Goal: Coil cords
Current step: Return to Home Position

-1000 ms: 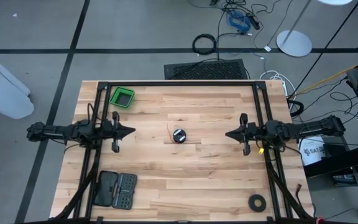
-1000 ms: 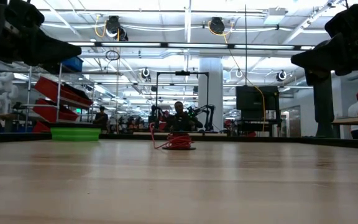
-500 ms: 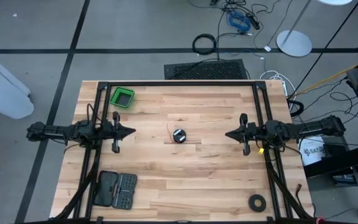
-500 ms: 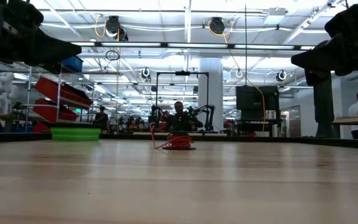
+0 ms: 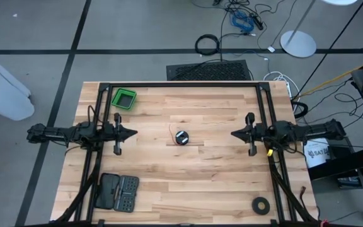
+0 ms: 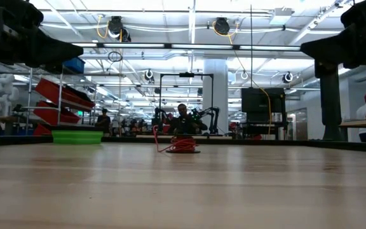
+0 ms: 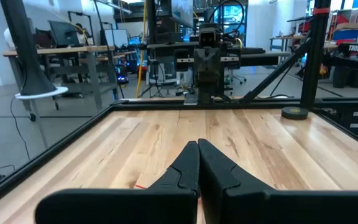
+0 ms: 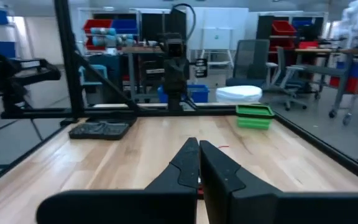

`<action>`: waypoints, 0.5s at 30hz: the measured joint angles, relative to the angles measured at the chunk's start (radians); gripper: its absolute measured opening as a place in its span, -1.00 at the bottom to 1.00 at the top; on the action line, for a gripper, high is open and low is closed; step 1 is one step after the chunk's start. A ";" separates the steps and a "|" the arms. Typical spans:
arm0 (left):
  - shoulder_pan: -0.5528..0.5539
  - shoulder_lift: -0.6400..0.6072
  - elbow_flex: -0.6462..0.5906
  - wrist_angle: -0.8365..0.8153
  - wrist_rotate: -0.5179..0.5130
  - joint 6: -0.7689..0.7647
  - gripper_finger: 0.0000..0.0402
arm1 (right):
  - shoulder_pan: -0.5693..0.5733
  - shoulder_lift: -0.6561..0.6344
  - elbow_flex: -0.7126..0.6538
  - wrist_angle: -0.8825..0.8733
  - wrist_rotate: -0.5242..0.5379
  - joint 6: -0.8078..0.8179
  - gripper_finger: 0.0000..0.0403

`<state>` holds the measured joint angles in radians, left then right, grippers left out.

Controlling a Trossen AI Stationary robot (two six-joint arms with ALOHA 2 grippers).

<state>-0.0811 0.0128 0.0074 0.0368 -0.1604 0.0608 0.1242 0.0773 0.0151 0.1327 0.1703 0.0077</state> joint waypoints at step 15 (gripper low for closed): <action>0.000 0.000 0.000 0.000 0.000 -0.001 -0.99 | 0.000 -0.075 0.002 -0.105 -0.074 0.017 -1.00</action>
<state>-0.0811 0.0128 0.0074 0.0370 -0.1608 0.0597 0.1242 0.0021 0.0174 0.0277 0.0961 0.0249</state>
